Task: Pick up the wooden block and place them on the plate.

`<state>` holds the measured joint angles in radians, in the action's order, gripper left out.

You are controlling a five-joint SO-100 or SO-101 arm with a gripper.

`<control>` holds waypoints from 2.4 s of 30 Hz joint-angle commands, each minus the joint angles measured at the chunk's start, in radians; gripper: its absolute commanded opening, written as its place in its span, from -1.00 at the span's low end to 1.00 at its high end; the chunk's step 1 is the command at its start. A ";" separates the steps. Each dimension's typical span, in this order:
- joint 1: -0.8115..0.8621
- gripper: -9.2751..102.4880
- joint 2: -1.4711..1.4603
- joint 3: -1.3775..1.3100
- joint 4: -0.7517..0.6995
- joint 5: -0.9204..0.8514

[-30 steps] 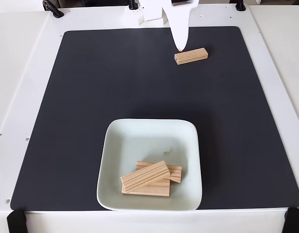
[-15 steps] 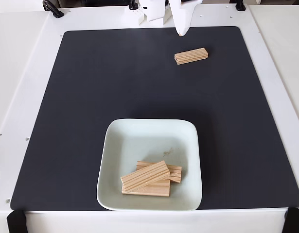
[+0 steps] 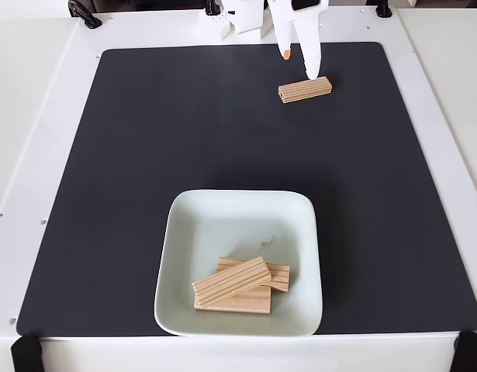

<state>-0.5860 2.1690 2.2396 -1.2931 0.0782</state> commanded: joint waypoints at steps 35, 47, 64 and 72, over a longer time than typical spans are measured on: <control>-0.051 -0.34 -0.295 0.081 0.252 -0.009; -0.087 -0.83 -0.293 0.083 0.250 0.003; 0.173 -0.84 -0.057 -0.074 0.546 0.002; 0.318 -0.84 -0.330 -0.449 0.546 0.023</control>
<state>-0.3037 1.9236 1.9650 -0.7639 0.0767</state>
